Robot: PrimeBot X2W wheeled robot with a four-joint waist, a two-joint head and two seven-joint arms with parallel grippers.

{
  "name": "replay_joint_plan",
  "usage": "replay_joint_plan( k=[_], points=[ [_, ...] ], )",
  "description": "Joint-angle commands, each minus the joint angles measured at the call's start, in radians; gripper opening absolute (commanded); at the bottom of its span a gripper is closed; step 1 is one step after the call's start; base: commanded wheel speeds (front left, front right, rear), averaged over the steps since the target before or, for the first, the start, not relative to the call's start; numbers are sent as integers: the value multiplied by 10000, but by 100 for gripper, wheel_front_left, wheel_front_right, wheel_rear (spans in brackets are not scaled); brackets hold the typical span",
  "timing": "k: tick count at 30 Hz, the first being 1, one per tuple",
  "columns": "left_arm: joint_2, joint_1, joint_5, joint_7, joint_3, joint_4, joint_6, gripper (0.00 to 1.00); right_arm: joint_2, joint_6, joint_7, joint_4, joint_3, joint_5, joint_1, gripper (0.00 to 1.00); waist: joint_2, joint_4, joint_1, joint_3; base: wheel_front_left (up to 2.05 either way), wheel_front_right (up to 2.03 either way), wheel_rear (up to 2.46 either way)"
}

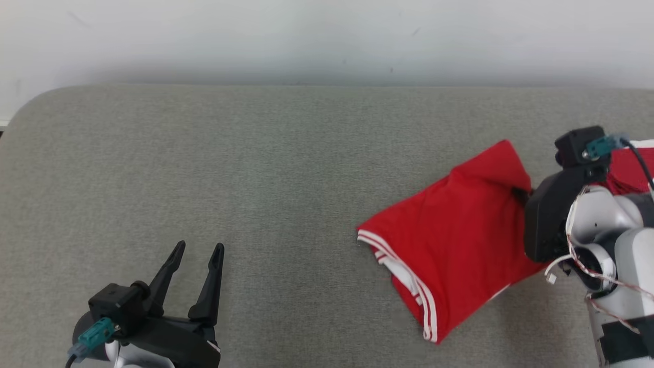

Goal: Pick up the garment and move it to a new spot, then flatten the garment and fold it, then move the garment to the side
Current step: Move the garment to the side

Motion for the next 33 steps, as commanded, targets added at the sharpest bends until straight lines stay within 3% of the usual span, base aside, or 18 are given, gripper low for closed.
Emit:
replay_joint_plan(
  k=[1, 22, 33],
  points=[
    [63, -135, 131, 9, -3, 6, -50, 100, -111, -8, -99, 104, -4, -14, -318, 0, -1, -291, -1, 103, 0, 0, 0],
    [100, -993, 481, 200, -398, -149, -243, 100, -937, -8, -256, 1219, 151, -422, -2465, 0, -1, -1778, -1, 1172, 0, 0, 0],
    [84, -1669, 802, 312, -631, -202, -282, 100, -1623, -8, -1503, 2456, 558, -49, -3708, 0, -1, -2245, -1, 1806, 0, 0, 0]
  ],
)
